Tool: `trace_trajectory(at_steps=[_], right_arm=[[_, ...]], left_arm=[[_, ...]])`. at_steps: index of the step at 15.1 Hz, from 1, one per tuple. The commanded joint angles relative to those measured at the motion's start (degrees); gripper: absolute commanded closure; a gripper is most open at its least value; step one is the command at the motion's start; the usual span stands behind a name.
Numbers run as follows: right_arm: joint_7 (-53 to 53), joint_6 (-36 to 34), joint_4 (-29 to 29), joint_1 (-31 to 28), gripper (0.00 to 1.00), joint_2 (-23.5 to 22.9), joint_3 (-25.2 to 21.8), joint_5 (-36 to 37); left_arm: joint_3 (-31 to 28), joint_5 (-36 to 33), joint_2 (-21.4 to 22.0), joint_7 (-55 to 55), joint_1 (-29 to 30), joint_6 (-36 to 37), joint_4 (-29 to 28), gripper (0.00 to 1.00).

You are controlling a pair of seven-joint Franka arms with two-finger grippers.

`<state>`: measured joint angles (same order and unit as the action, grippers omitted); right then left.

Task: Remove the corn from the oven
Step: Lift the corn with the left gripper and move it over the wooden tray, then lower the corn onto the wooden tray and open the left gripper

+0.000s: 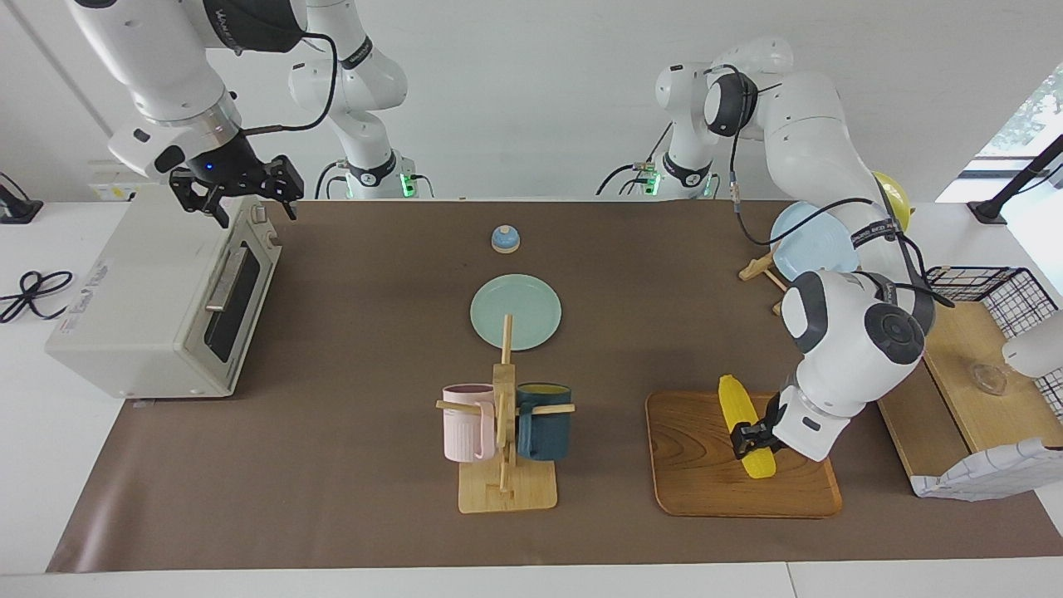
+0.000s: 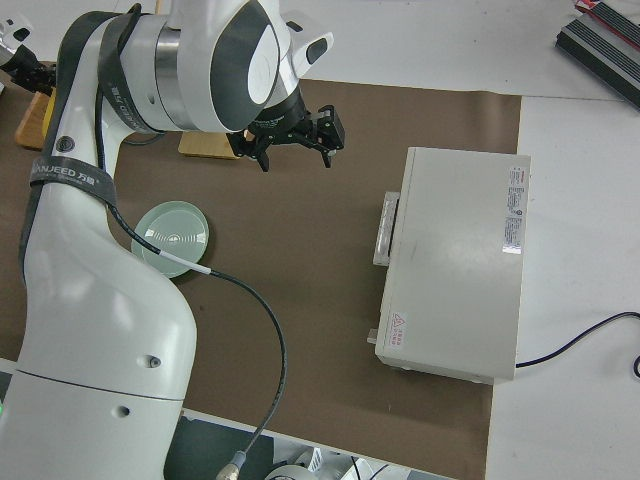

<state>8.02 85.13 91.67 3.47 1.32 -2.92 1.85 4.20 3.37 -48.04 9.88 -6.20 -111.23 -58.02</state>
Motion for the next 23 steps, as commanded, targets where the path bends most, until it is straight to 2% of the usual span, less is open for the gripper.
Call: trace_trajectory(at_steps=[1, 4, 9, 10, 13, 15, 18, 23], right_arm=[[-1.52, -1.28, -0.53, 1.01, 0.00, -0.27, -1.29, 0.26], [-2.30, -1.02, -0.35, 2.07, 0.00, -0.53, -3.49, -4.13], [-2.74, -0.32, -0.70, -0.22, 0.00, -0.88, -3.67, -4.40], [-2.92, -0.05, -0.70, -0.22, 0.00, -0.88, -3.59, -4.40], [-2.75, 3.90, -0.62, -0.13, 0.00, -0.97, -3.59, -3.88], [-2.57, 3.82, -0.79, -0.22, 0.00, -0.88, -3.67, -3.53], [-2.48, 3.73, -0.88, -0.75, 0.00, -0.88, -3.67, -2.65], [-2.40, 2.06, -1.41, -0.40, 0.00, -0.88, -3.50, -1.16]], left_arm=[[0.28, -0.91, -2.84, -0.82, -0.48, -3.36, 1.42, 1.00], [-0.33, -0.91, -3.20, -2.05, -0.22, -3.55, 1.25, 1.00], [-0.33, -1.35, -2.94, -3.98, -0.40, -6.27, -0.95, 0.99], [-0.33, -1.87, -2.85, -4.68, -0.40, -6.28, -0.95, 0.02], [-0.33, -2.05, -2.24, -4.87, -0.31, -4.35, -0.95, 0.00], [-0.33, -1.79, 0.30, -4.87, 0.04, -1.02, -0.95, 0.00], [-0.42, -1.87, 6.36, -3.99, -0.04, 6.80, -1.73, 0.00], [-1.03, -1.96, 27.35, -3.29, 0.22, 13.21, -18.95, 0.00]])
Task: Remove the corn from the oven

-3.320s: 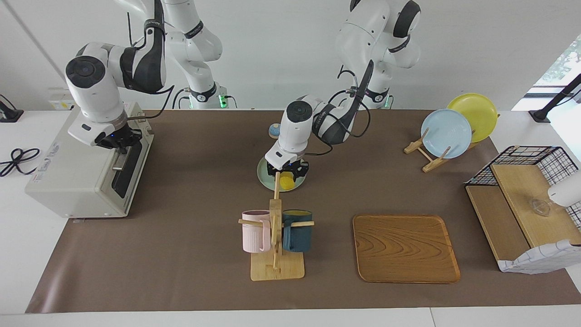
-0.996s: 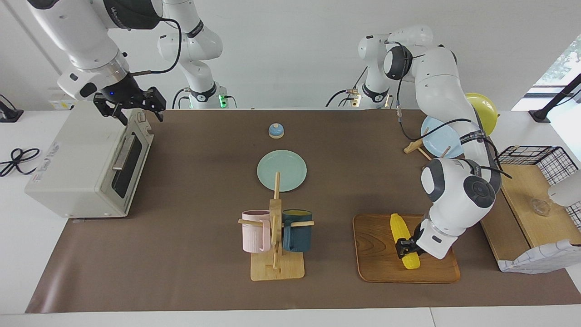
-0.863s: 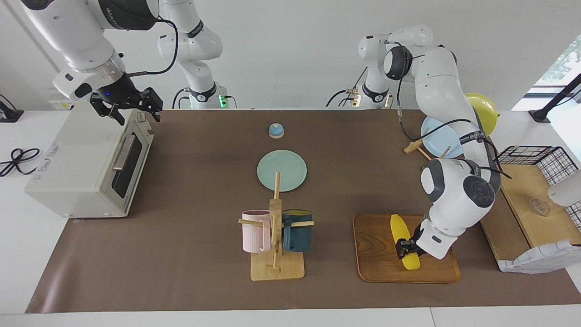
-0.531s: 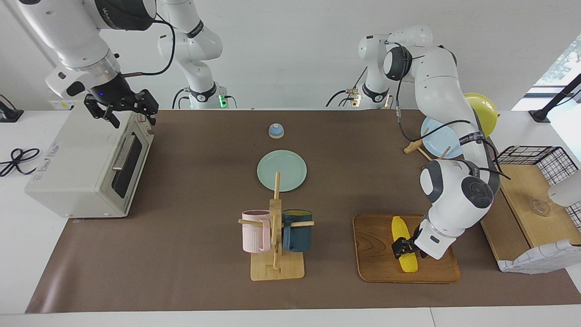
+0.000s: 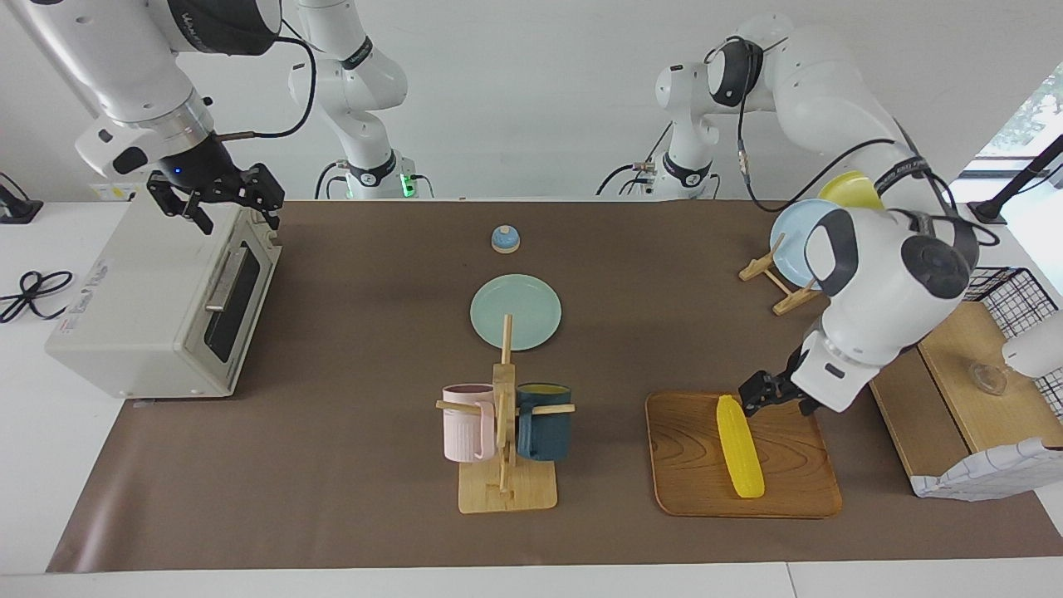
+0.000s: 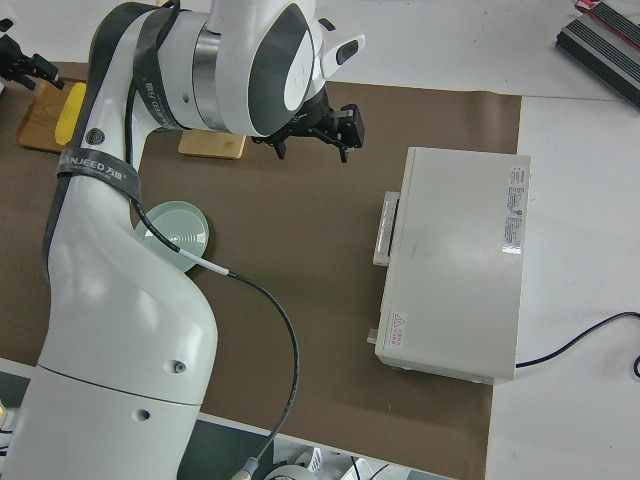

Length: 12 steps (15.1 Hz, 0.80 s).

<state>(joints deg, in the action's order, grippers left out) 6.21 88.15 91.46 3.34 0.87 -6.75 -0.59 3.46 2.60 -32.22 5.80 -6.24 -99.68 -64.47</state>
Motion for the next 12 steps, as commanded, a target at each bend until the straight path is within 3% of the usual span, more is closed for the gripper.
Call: trace_trajectory(at_steps=[1, 5, 9, 12], right_arm=[[-0.68, -0.61, -1.20, -0.27, 0.00, -0.43, 0.42, 1.46], [-0.59, -1.31, -1.29, 0.17, 0.00, -0.43, 0.42, 2.42], [-0.59, -1.49, -1.29, 0.08, 0.00, -0.34, 0.68, 3.23], [-0.59, -1.66, -1.29, 0.17, 0.00, -0.34, 0.68, 2.87]], left_arm=[[-0.73, -1.28, 14.01, 1.32, 0.17, 4.81, -13.22, 0.00], [-0.82, -1.28, 22.45, 3.16, 0.26, 17.65, -15.06, 0.00], [-0.74, -1.28, 30.88, 4.40, 0.17, 19.17, -23.40, 0.00], [0.14, -1.28, 34.59, 4.31, 1.39, 19.43, -28.60, 0.00]])
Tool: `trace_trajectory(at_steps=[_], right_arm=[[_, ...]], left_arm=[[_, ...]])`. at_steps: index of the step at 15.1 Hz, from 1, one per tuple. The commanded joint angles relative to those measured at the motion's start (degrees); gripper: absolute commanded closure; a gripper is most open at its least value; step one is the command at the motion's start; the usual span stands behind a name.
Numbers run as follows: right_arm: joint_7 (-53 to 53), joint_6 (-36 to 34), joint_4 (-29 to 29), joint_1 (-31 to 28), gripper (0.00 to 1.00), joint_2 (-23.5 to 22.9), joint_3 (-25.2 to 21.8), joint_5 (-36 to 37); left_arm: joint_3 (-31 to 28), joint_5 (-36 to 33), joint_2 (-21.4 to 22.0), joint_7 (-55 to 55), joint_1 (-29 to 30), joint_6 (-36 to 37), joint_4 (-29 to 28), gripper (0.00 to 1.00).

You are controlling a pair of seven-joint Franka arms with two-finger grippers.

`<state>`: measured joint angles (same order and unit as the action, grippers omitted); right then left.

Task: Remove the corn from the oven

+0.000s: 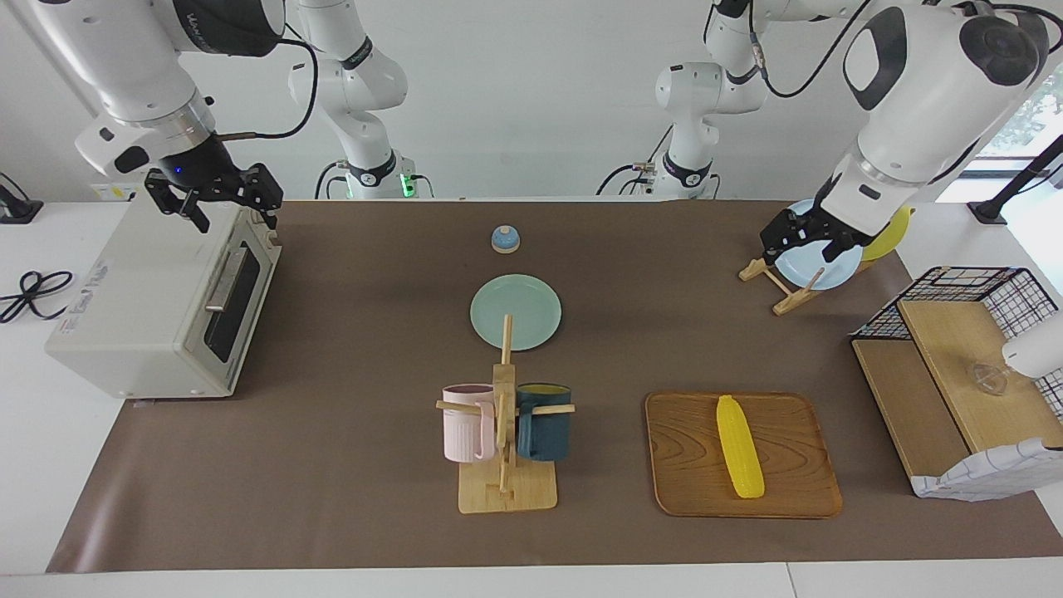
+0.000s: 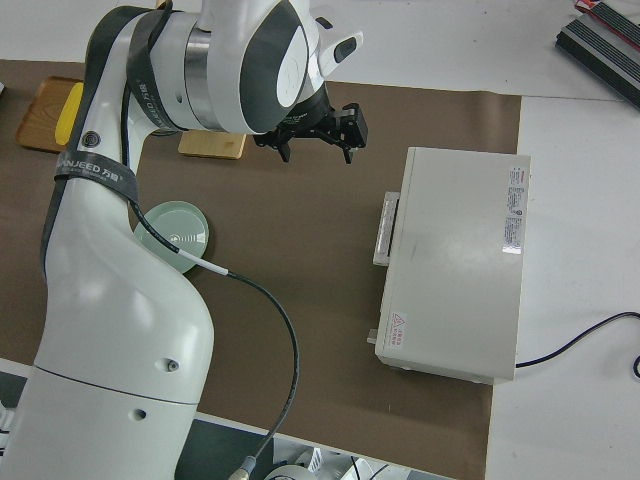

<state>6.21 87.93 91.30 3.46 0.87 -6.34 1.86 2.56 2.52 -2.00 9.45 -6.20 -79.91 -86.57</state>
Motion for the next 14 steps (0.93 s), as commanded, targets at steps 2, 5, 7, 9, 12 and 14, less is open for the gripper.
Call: trace_trajectory(at_steps=[2, 5, 7, 9, 12, 14], right_arm=[[-0.33, -1.62, -1.12, -0.12, 0.00, -0.26, 0.28, 0.34], [-0.32, -1.71, -1.12, -0.21, 0.00, -0.17, 0.28, 0.34], [-0.33, -1.62, -1.04, -0.29, 0.00, -0.08, 0.28, 0.34], [-0.32, -1.53, -0.86, -0.56, 0.00, 0.01, 0.28, 0.34], [-0.41, -1.35, -0.77, -0.56, 0.00, 0.01, 0.28, 0.34], [-0.32, -1.53, -0.77, -0.56, 0.00, 0.01, 0.28, 0.34]], left_arm=[[2.97, -1.12, 4.20, -0.04, 2.94, -1.47, -6.68, 0.00], [2.10, -0.42, 2.62, 0.31, 1.46, -0.95, -3.53, 0.00], [2.10, -0.50, 1.91, 0.22, 1.36, -1.47, -2.29, 0.00], [2.27, -0.59, 2.17, -0.04, 1.71, -1.74, -2.64, 0.00], [2.27, -0.24, 2.26, 0.22, 2.15, -2.09, -2.72, 0.00], [2.27, -0.06, 2.26, 0.57, 1.98, -3.49, -2.64, 0.00]])
